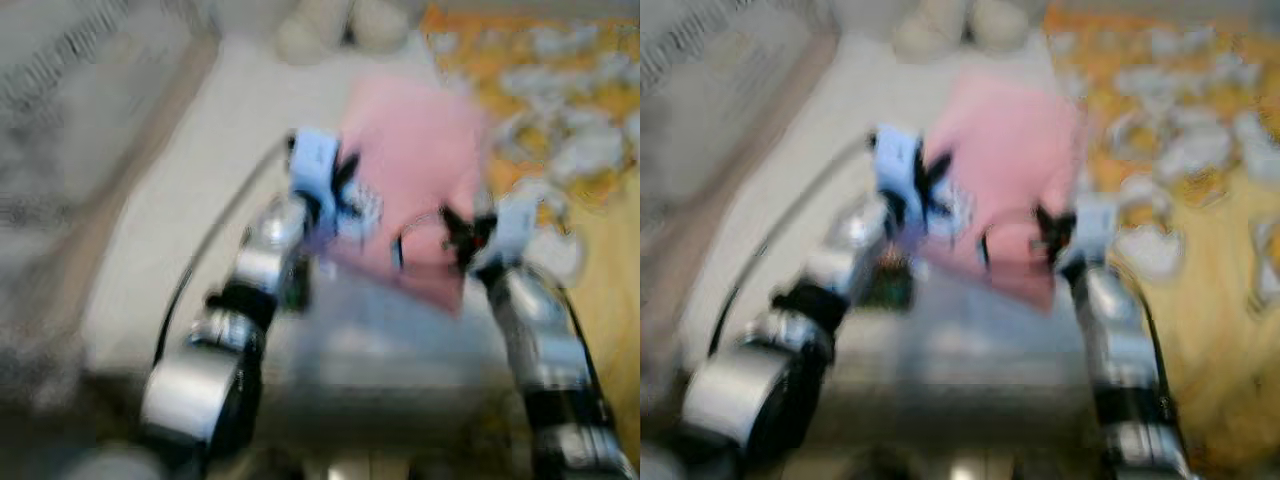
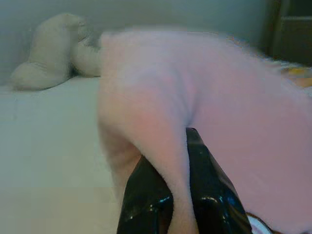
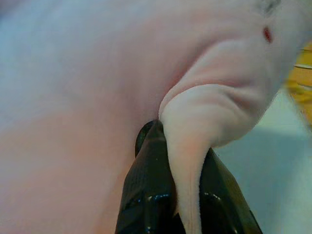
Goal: Clean up the room
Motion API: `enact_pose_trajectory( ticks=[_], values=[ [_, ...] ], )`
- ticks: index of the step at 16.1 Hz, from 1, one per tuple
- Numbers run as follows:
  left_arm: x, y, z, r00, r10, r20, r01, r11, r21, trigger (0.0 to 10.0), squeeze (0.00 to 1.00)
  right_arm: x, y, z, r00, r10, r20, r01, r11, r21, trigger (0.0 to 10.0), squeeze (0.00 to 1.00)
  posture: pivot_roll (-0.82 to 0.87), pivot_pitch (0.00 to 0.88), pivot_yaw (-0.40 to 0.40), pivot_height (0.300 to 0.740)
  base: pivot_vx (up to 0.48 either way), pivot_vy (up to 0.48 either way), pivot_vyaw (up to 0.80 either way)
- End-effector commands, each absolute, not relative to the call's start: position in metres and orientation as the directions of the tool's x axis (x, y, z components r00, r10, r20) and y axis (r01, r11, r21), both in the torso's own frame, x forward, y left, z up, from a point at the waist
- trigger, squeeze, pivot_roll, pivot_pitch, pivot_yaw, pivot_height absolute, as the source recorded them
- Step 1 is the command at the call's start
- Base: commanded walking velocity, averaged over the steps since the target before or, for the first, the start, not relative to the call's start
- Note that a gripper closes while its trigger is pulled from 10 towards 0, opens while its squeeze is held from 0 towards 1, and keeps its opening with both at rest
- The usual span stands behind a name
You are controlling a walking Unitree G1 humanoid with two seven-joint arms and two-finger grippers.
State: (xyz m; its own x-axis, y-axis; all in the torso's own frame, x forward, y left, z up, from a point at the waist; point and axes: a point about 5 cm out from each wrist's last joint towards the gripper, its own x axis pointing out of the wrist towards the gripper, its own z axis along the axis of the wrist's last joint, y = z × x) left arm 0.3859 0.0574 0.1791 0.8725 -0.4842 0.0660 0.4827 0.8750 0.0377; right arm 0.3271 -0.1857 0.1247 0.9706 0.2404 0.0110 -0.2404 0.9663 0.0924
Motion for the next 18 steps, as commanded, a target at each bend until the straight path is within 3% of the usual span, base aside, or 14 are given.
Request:
enact_pose_trajectory(
  ticks=[1, 7, 10, 18],
  values=[
    [0.392, 0.072, 0.192, 0.902, -0.413, 0.125, 0.41, 0.911, 0.048, 10.0, 0.0, 0.329, -0.189, 0.129, 0.973, 0.227, 0.027, -0.229, 0.97, 0.082, 0.0, 0.0, -0.06, 0.0, 0.085, 0.74, 0.0, 0.465, 0.46],
    [0.395, 0.074, 0.192, 0.92, -0.378, 0.108, 0.374, 0.926, 0.054, 10.0, 0.0, 0.335, -0.188, 0.131, 0.972, 0.234, 0.028, -0.235, 0.968, 0.092, 0.0, 0.0, -0.04, 0.0, 0.067, 0.74, 0.0, 0.463, 0.14],
    [0.395, 0.076, 0.187, 0.918, -0.388, 0.087, 0.384, 0.922, 0.054, 10.0, 0.0, 0.333, -0.186, 0.127, 0.972, 0.235, 0.018, -0.236, 0.968, 0.089, 0.0, 0.0, -0.04, 0.0, 0.069, 0.74, 0.0, 0.0, 0.0],
    [0.396, 0.081, 0.179, 0.942, -0.332, 0.047, 0.328, 0.942, 0.074, 10.0, 0.0, 0.333, -0.183, 0.123, 0.967, 0.254, 0.003, -0.254, 0.963, 0.09, 0.0, 0.0, -0.04, 0.0, 0.06, 0.74, 0.48, 0.0, 0.0]
  ],
)
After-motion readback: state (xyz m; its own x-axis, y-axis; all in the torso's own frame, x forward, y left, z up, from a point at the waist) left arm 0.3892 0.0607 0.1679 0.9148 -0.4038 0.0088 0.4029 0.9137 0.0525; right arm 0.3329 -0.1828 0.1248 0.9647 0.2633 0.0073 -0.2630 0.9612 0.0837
